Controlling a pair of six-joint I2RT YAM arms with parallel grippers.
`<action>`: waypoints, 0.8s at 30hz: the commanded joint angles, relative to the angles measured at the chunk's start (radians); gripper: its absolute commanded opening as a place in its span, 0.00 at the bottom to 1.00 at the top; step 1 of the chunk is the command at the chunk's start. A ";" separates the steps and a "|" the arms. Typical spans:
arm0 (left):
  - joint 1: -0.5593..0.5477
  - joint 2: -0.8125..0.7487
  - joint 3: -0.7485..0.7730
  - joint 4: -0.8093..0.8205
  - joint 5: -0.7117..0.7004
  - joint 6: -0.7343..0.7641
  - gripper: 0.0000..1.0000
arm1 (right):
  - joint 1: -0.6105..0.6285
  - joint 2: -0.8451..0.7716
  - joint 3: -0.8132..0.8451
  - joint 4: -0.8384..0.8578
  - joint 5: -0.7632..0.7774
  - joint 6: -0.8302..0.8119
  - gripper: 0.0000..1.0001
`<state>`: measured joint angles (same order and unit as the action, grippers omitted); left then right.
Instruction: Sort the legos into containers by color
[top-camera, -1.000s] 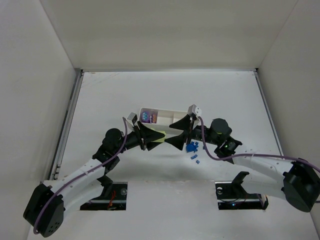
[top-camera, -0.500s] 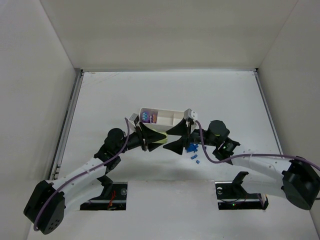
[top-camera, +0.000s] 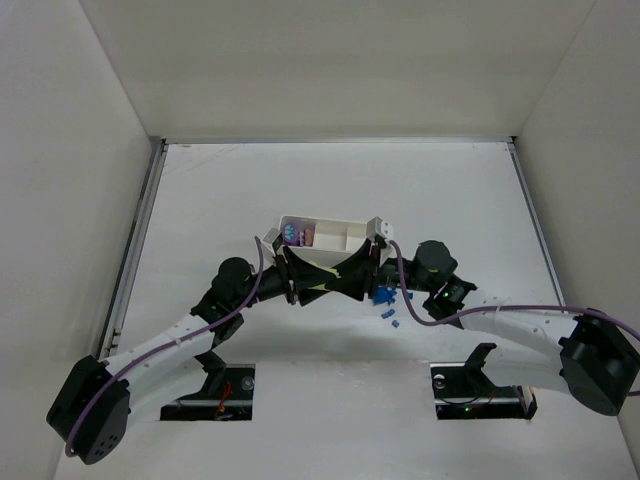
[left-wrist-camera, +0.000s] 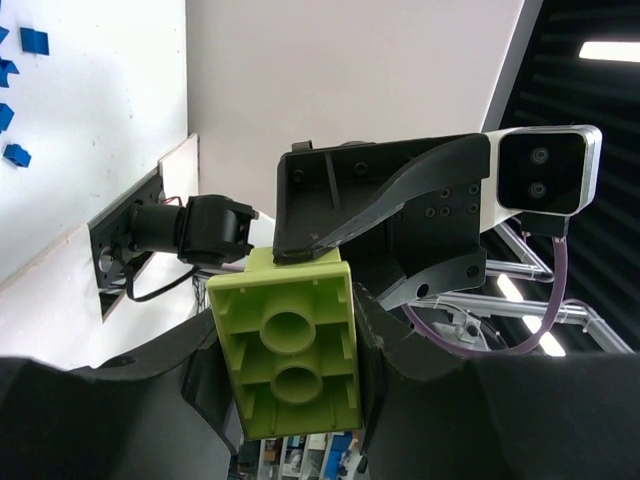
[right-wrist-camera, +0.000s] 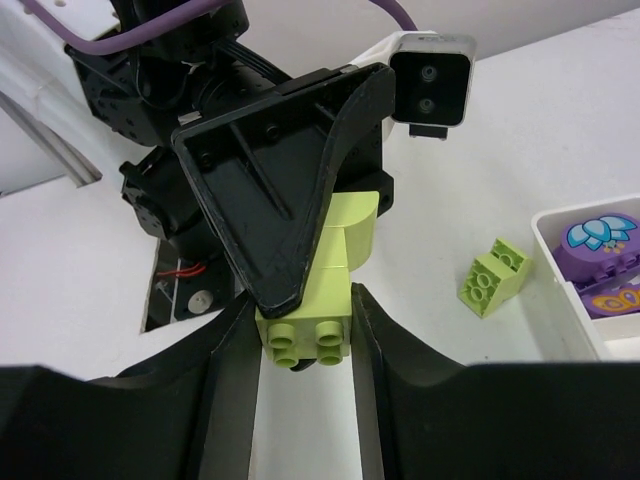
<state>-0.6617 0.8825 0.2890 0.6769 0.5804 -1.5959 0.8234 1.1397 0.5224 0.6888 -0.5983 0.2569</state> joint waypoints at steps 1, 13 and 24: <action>-0.006 0.004 0.030 0.061 -0.001 0.017 0.22 | 0.009 0.000 0.022 0.091 -0.023 0.010 0.33; 0.043 -0.013 0.013 0.058 -0.017 0.024 0.51 | -0.005 -0.026 0.005 0.074 -0.015 0.031 0.23; 0.087 -0.039 -0.010 0.041 -0.001 0.034 0.47 | -0.040 -0.028 -0.010 0.034 0.000 0.019 0.24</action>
<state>-0.5842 0.8661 0.2878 0.6781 0.5678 -1.5780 0.7898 1.1286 0.5098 0.6861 -0.5980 0.2836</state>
